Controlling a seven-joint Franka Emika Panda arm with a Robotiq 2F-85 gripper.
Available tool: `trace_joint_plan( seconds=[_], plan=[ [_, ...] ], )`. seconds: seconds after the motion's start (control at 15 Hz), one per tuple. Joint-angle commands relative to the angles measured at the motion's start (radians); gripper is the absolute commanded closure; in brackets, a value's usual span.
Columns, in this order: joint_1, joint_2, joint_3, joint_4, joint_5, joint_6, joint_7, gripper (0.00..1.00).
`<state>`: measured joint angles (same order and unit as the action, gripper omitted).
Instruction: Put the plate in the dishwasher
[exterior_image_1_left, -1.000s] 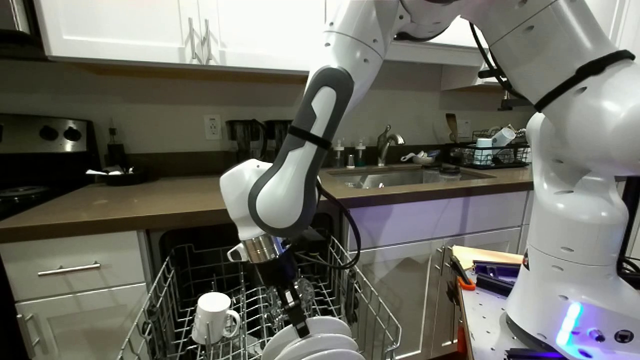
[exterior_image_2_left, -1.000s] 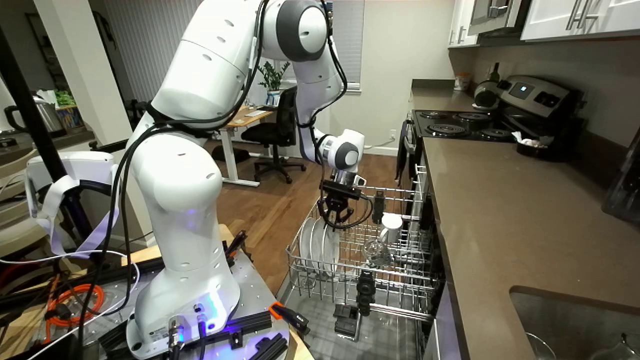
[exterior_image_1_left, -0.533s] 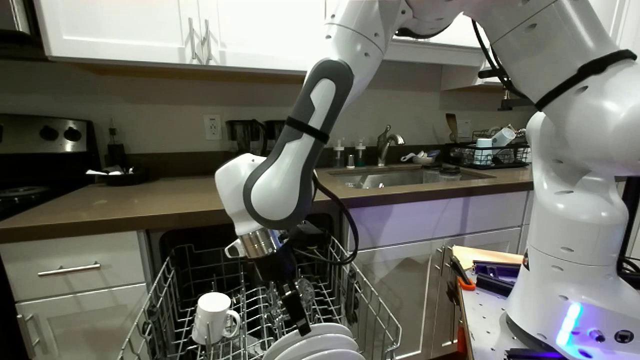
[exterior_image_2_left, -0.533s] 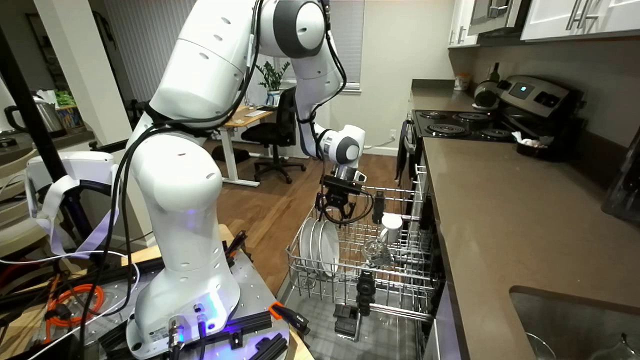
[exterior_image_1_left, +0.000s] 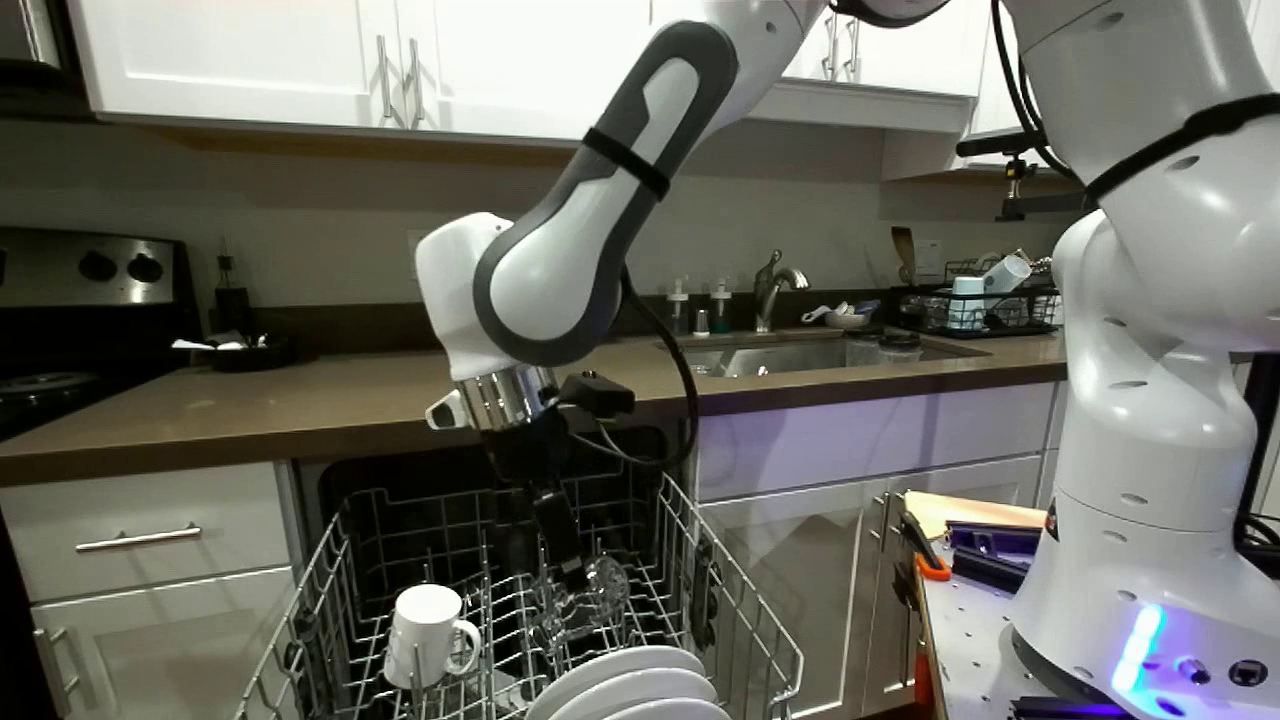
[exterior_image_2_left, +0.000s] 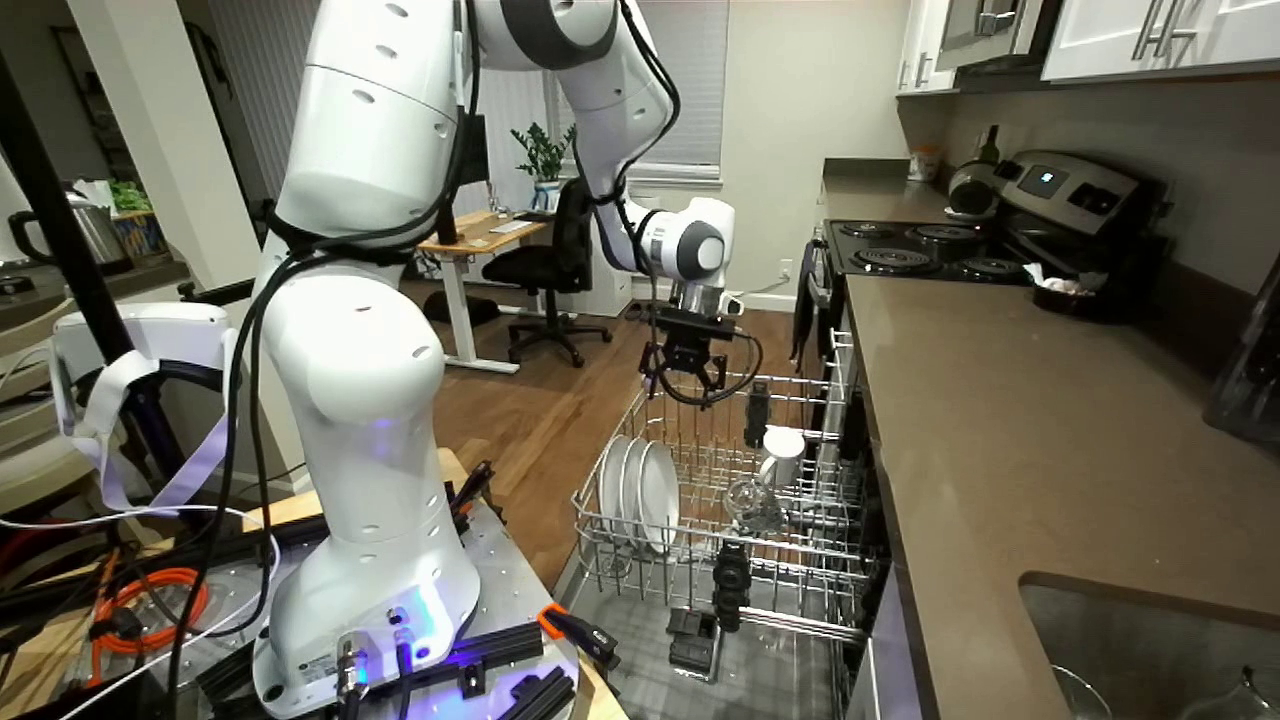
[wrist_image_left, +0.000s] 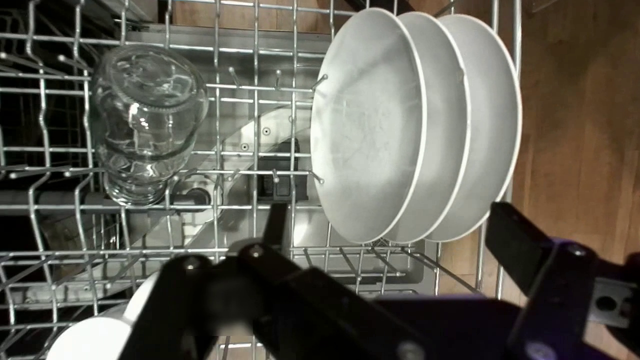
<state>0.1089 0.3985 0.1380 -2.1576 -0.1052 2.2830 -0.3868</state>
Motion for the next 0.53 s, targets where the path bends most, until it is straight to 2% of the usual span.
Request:
trace_joint_plan(
  seconds=[0.0, 0.4, 0.47],
  plan=[
    [0.007, -0.112, -0.003, -0.050, -0.056, -0.027, 0.036, 0.00],
    [0.005, -0.198, -0.002, -0.082, -0.088, -0.010, 0.036, 0.00],
    [-0.003, -0.151, 0.004, -0.044, -0.061, -0.014, 0.007, 0.00]
  ],
)
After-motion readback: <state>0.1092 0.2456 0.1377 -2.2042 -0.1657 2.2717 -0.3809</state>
